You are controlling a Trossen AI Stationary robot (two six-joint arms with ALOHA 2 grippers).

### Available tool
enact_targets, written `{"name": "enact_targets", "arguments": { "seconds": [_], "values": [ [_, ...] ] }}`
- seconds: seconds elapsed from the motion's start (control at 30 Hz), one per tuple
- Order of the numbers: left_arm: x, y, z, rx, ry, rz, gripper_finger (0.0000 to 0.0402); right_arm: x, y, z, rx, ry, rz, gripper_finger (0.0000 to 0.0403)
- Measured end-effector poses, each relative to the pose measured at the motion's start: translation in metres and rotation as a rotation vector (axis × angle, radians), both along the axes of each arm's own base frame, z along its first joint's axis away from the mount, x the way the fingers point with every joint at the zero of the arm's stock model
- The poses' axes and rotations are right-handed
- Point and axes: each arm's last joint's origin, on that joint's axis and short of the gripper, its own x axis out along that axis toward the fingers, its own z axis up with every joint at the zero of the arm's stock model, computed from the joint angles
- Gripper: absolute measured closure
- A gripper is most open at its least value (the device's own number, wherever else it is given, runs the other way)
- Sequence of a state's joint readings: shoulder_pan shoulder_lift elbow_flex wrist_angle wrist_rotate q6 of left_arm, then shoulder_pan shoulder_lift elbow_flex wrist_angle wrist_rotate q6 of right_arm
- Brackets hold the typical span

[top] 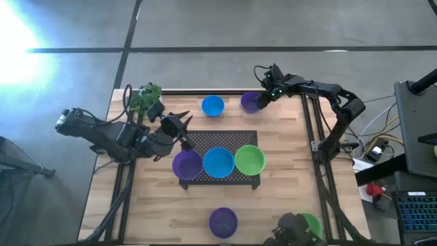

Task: Pick & Place Mini bowls
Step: Stack the top violet bowl on the violet bowl on the shelf

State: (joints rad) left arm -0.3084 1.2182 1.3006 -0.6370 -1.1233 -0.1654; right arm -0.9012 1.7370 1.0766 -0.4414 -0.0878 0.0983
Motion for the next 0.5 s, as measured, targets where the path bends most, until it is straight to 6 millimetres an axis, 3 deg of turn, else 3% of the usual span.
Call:
{"name": "enact_targets", "arguments": {
  "seconds": [0.5],
  "values": [
    [-0.0001,0.0002,0.0001,0.001,0.001,0.0,0.0319,0.0003,-0.0004,-0.0001,0.004,-0.015,-0.03,0.0335]
  ]
}}
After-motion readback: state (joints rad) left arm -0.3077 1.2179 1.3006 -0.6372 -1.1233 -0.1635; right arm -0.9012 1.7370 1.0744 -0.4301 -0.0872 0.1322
